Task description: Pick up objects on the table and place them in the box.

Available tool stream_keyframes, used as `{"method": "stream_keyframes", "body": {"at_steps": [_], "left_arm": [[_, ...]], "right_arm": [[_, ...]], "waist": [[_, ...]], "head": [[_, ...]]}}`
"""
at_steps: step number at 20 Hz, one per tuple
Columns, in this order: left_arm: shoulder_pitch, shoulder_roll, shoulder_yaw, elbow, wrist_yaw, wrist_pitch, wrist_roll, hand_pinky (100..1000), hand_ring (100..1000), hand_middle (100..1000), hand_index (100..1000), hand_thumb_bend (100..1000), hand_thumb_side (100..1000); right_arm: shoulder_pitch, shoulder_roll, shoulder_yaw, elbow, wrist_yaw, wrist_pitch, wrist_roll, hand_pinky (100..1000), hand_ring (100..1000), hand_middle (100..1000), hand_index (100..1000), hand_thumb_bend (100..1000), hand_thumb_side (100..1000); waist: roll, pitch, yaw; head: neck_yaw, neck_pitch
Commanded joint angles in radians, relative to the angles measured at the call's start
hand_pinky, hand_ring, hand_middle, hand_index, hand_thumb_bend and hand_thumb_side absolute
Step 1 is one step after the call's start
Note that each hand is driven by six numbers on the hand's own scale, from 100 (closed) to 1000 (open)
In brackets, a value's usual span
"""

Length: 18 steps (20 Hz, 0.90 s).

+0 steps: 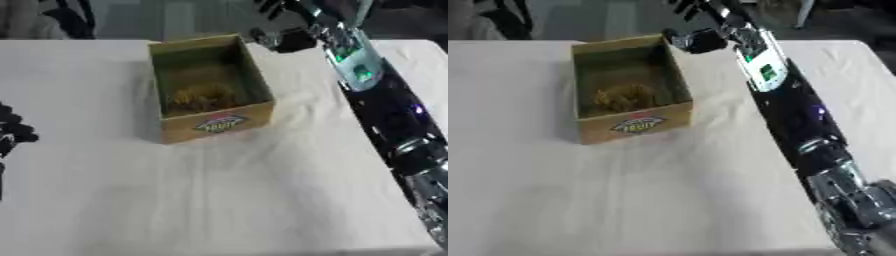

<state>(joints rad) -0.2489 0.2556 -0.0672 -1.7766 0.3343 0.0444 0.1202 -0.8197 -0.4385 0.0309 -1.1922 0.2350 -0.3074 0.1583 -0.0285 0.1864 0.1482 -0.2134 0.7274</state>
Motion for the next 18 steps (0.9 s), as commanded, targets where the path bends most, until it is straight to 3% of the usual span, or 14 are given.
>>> {"method": "stream_keyframes", "body": {"at_steps": [1,7,18], "left_arm": [[-0.010,0.021,0.013,-0.010,-0.002,-0.004,0.006,546,516,500,602,390,460],[-0.008,0.025,0.017,-0.009,-0.002,-0.007,0.011,546,515,500,602,389,470],[-0.006,0.021,0.016,-0.009,-0.004,-0.005,0.011,542,514,500,601,361,482]], "right_arm": [[0.035,-0.042,-0.035,-0.116,-0.150,0.039,-0.061,598,680,694,779,273,100],[0.160,-0.059,-0.084,-0.243,-0.309,0.084,-0.115,591,676,689,775,231,100],[0.271,-0.027,-0.127,-0.338,-0.353,0.110,-0.173,583,687,686,765,204,107]], "waist": [[0.000,-0.012,-0.005],[-0.001,-0.004,-0.033],[0.013,-0.004,-0.061]], "head": [[0.008,-0.001],[0.023,0.000],[0.052,-0.007]]}}
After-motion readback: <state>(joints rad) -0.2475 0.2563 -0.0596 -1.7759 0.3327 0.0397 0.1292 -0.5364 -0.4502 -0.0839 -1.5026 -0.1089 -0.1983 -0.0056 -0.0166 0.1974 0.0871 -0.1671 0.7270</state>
